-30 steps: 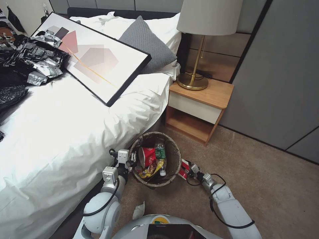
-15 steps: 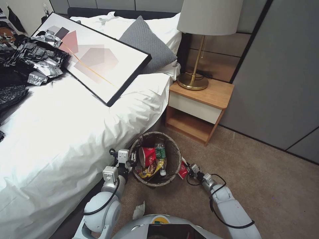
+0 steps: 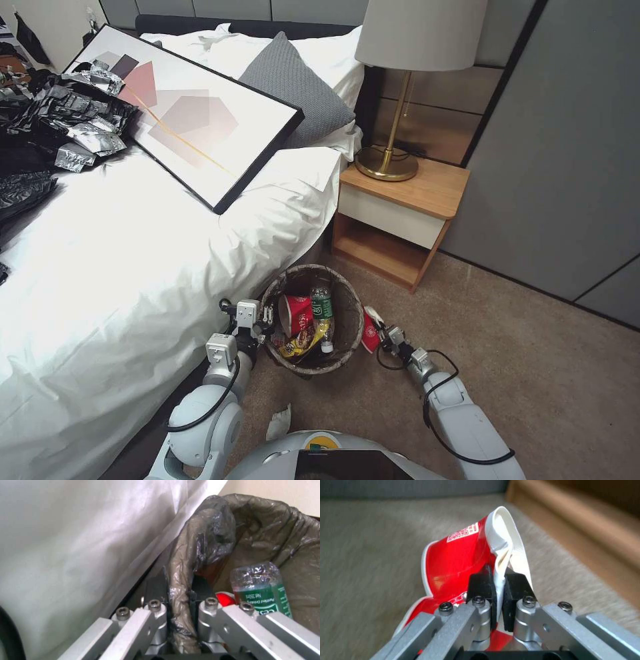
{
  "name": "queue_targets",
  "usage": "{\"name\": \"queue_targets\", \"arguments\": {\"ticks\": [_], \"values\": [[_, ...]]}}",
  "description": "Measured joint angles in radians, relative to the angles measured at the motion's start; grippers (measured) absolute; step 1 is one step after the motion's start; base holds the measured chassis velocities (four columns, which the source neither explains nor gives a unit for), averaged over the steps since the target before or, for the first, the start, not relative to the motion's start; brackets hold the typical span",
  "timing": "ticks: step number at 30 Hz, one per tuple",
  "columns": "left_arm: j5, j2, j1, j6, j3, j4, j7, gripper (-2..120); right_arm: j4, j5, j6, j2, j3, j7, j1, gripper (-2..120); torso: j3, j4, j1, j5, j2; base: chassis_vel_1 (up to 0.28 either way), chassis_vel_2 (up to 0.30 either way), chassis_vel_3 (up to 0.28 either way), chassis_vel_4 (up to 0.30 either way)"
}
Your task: Pick up the trash bin, then pick up the garbage from the floor and place it into the trash bin.
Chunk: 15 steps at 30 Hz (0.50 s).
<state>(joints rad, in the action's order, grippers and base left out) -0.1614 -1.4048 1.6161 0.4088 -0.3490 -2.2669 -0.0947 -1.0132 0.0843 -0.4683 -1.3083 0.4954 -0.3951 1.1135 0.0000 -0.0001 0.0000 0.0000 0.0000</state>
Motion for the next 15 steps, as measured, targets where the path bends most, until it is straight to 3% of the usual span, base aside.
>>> {"name": "queue_targets", "arguments": {"ticks": [3,7,15], "values": [[0.000,0.001,0.000,0.000,0.000,0.000,0.000,6,-0.059,-0.023,-0.010,-0.003,0.006,0.052,0.022,3,0.000,0.0000,0.000,0.0000,0.000,0.000,0.000,0.000,0.000],[-0.001,0.002,0.001,-0.001,0.001,0.000,0.000,6,-0.251,-0.102,-0.018,-0.004,0.019,0.137,0.093,3,0.000,0.0000,0.000,0.0000,0.000,0.000,0.000,0.000,0.000],[-0.001,0.003,0.000,-0.001,0.005,0.002,-0.001,6,-0.476,-0.201,-0.036,0.002,0.032,0.158,0.186,3,0.000,0.0000,0.000,0.0001,0.000,0.000,0.000,0.000,0.000]]}}
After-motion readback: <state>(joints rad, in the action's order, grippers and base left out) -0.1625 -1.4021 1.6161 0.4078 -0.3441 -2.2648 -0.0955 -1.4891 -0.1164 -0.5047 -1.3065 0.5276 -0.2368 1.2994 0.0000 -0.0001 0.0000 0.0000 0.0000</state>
